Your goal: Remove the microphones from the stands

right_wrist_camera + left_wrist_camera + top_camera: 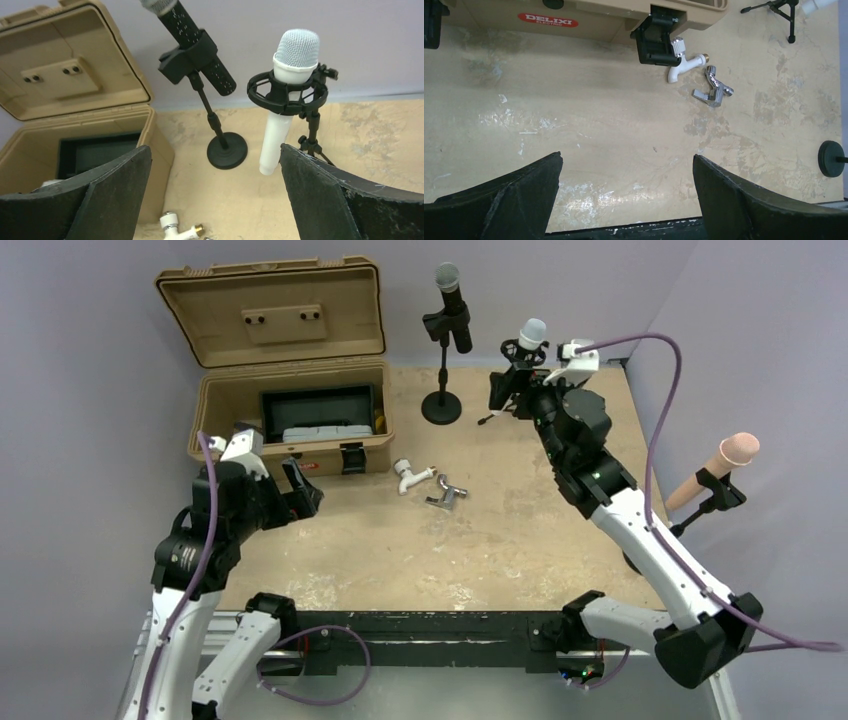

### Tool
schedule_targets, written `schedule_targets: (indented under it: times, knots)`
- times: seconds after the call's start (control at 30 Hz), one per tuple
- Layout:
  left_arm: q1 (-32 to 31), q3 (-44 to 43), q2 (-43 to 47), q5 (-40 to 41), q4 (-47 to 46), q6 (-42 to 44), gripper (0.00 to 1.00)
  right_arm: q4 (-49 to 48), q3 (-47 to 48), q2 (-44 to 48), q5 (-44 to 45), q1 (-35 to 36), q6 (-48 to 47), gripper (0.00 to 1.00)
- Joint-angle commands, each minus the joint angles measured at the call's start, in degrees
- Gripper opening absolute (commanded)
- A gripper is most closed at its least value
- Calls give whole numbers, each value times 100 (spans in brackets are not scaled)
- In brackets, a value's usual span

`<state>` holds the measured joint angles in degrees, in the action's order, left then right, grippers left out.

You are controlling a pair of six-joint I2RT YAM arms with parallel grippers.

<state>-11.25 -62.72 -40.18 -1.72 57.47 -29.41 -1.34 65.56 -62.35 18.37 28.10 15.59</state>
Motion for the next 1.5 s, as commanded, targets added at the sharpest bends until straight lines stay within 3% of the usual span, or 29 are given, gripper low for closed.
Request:
schedule_targets:
  times: [0.0,0.17,0.3,0.5,0.7,0.9,1.03,1.2,1.47]
  knots:
    - [35,485,660,52,-228,112,100,-614,3,-436,22,-19,-136,99]
    - [35,828,1374,103,-746,219,100,-782,215,-1157,186,-157,-146,99]
    - [35,831,1372,-190,-1348,24,100,-957,216,-1440,-60,-446,92,99]
    - [35,134,90,-959,-2174,-432,98,-1416,37,-1479,-1175,-1215,287,99]
    - [-14,-1019,-1457,-2067,-3184,-838,94,-1478,164,-1693,-1156,-1333,-122,99]
    - [-159,-2135,-2395,-2437,-3118,-527,95,-1857,218,-1590,-1448,-1428,-153,98]
    - [-176,-1533,-2263,-2590,-3498,-47,94,-1443,967,-1792,-913,-1430,-152,98]
    - [-176,-1086,-2270,-1932,-3245,587,93,-1098,1848,-2258,-476,-1430,-338,97]
    - [-228,-895,-2359,-2031,-3440,494,93,-423,3145,-3010,-391,-1433,-337,94]
